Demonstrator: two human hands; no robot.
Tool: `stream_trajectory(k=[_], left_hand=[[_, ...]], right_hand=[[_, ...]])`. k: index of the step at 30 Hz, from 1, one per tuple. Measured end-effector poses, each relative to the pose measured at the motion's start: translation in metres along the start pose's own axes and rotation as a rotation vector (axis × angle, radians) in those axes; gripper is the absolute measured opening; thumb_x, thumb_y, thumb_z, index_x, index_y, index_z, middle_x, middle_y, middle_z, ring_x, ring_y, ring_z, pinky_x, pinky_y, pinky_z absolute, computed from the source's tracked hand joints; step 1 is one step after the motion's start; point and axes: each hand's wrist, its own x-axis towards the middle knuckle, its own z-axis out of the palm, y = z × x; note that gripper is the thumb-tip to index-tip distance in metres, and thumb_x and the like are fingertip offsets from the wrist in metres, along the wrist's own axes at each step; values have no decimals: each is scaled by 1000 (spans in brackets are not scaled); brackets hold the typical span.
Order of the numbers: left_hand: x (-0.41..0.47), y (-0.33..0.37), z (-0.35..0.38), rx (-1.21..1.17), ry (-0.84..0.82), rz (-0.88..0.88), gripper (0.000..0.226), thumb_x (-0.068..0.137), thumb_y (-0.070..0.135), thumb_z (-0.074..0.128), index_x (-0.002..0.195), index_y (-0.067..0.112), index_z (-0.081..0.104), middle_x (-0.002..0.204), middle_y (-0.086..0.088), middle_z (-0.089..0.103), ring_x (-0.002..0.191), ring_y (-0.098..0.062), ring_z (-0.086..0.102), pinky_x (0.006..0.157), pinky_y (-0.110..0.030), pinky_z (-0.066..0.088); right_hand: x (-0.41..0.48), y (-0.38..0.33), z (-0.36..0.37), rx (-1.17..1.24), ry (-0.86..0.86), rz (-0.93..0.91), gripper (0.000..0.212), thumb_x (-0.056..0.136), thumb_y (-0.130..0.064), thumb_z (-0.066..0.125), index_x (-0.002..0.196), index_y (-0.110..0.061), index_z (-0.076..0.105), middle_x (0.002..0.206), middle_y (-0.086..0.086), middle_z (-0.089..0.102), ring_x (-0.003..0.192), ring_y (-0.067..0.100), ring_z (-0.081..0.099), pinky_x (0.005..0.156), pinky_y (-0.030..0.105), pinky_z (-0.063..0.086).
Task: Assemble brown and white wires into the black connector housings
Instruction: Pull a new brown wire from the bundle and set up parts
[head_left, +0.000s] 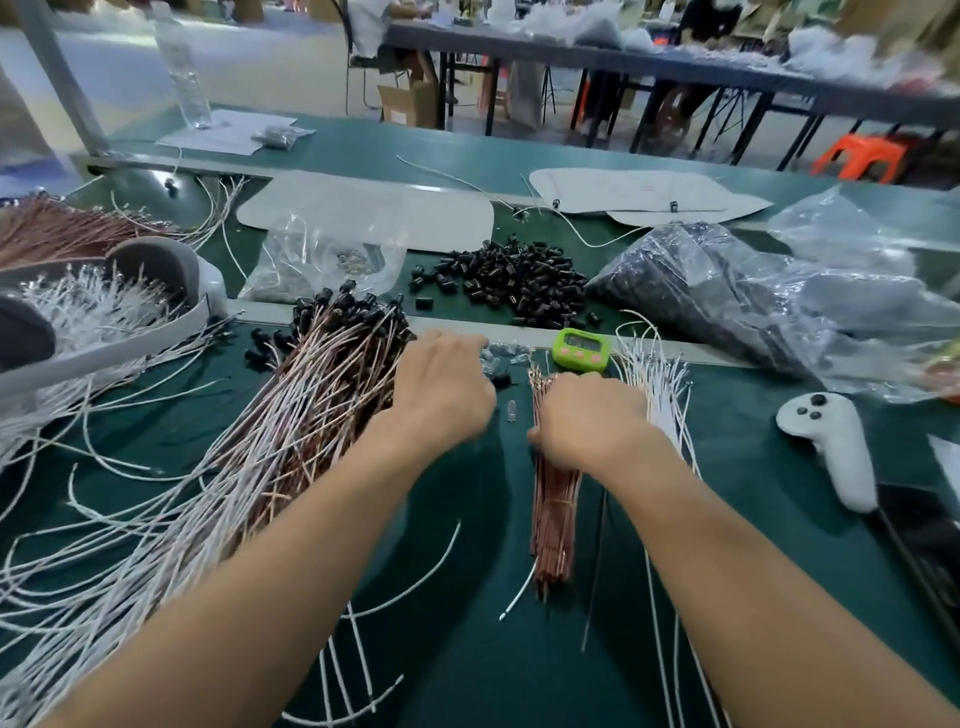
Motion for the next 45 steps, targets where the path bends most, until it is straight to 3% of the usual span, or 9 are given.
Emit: stream_trajectory(k=[5,9,12,16,26,32,37,40,45], left_hand=[[-2,17,12,-118,-50,10,24,88,25,63,107,30,78,110,0,76,108,-25,65,92,-34,50],[-8,20,12,-205,-109,-34,13,89,33,67,89,32,80,92,7,78,87,-19,69,81,-32,55],[-10,20,9,-615,-351,-37,20,96,34,68,86,21,80,80,3,78,67,-12,68,63,-25,55],[-22,29,11,-1031,-527,-71,14,97,8,65,102,1,77,79,-11,72,55,-11,60,54,-18,50],[-36,29,24,-1116,-658,-101,9,92,-2,67,94,4,74,71,-3,70,55,-10,57,54,-20,52],[-39,23,29,-1192,-703,-86,16,96,16,64,98,13,80,99,-3,79,56,-10,59,53,-16,46],[-39,26,26,-1054,-768,16,14,90,13,69,93,17,83,95,-4,80,61,-9,57,51,-15,39],[-46,39,29,-943,-787,102,10,82,16,75,85,19,83,84,-5,79,55,-10,56,51,-14,41],[-40,26,28,-1200,-809,-136,12,92,13,71,102,9,73,92,-6,79,63,-8,65,54,-16,50]], right_hand=[[5,17,5,278,13,42,20,90,-19,58,73,-16,47,77,3,52,74,27,55,68,33,44],[12,36,13,580,38,51,23,95,-24,63,79,-10,73,82,7,71,78,26,67,72,34,56],[10,34,18,919,295,61,34,94,-24,66,64,-8,70,52,-3,59,49,13,52,50,27,42],[14,24,16,1054,519,136,30,93,-24,64,68,-9,71,55,-2,63,51,8,51,43,16,33],[35,9,9,1205,668,244,36,99,-25,60,71,-6,70,66,7,68,64,24,62,59,38,48],[47,12,14,1286,751,236,35,101,-28,59,72,-12,68,64,-2,66,58,14,57,50,23,40],[51,10,16,1063,563,-93,35,102,-24,60,72,-9,69,60,1,64,58,21,59,55,37,49],[64,10,12,1236,565,7,37,104,-25,57,73,-10,69,60,2,67,51,17,58,51,35,46],[79,16,3,1434,486,93,35,103,-27,61,71,-16,70,51,-2,64,44,10,52,52,33,44]])
